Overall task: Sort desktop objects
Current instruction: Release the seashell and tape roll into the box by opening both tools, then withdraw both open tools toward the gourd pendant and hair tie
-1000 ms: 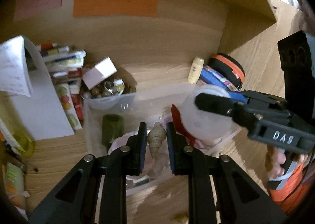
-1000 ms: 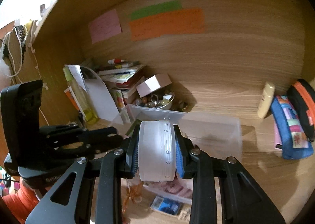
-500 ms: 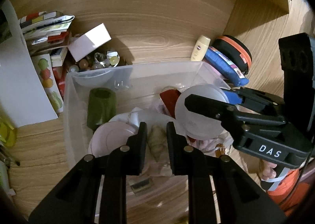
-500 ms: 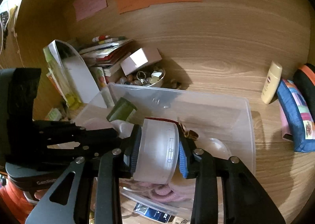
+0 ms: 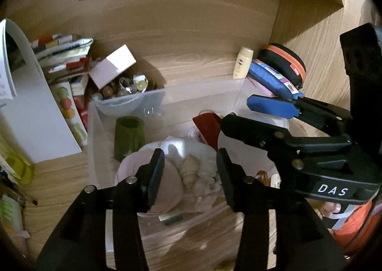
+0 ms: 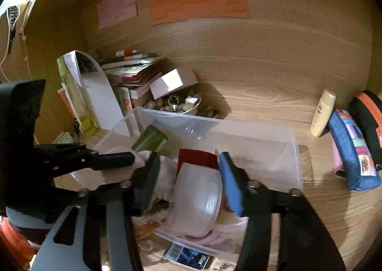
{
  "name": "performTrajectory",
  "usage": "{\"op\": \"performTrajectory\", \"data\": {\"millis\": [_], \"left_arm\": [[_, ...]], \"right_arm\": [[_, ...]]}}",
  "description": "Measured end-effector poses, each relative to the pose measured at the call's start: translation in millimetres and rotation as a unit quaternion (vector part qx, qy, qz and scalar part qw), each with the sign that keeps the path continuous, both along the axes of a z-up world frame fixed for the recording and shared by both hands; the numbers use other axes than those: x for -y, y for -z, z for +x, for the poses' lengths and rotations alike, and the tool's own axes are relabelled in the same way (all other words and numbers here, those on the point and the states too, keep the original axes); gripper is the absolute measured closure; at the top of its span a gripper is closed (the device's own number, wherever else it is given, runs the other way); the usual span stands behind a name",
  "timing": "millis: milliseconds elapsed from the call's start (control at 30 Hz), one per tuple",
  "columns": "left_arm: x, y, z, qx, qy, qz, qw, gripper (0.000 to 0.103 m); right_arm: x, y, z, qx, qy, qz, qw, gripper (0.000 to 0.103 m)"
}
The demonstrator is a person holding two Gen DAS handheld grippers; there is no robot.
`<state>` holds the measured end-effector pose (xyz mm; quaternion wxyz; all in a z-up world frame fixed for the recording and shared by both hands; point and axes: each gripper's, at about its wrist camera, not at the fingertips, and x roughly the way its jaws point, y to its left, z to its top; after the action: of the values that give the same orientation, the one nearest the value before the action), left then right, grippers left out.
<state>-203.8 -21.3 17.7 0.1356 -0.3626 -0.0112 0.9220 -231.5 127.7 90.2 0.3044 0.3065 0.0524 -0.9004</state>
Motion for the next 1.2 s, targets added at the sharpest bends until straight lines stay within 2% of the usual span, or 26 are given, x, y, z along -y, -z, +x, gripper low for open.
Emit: {"op": "performTrajectory", "data": {"millis": [33,167,367,533,733,933,1200], "left_arm": [[0.4,-1.3,1.0,-0.004,-0.002,-0.001,1.0,0.049],[2.4,-7.1,6.0,-0.022,-0.011,-0.009,0.9997,0.046],[5.2,-16.6,12.7,-0.042,-0.024,-0.016,0.9987,0.035],[5.0,-26.9,20.5,-0.059,-0.052,-0.027,0.9965,0.021],[0.1,-38.5,41.4,-0.084,-0.066,-0.041,0.9934,0.009],[-5.0,-40.0,63.7,-0.092,-0.065,-0.061,0.9917,0.005],[-3.7,-27.2,84.3,-0.074,-0.061,-0.069,0.993,0.005]], "right_arm": [[-0.9,-0.7,-0.3,-0.001,0.003,-0.001,1.0,0.047],[-5.0,-5.7,-0.4,0.0,0.016,-0.001,1.0,0.043],[-20.0,-18.4,13.3,-0.02,0.046,-0.002,0.999,0.023],[-35.8,-26.1,32.4,-0.041,0.062,0.002,0.997,0.022],[-51.6,-24.4,53.5,-0.049,0.073,0.009,0.996,0.021],[-66.3,-14.3,66.3,-0.042,0.082,0.019,0.996,0.016],[-89.6,12.9,77.8,-0.01,0.1,0.045,0.994,0.015]]}}
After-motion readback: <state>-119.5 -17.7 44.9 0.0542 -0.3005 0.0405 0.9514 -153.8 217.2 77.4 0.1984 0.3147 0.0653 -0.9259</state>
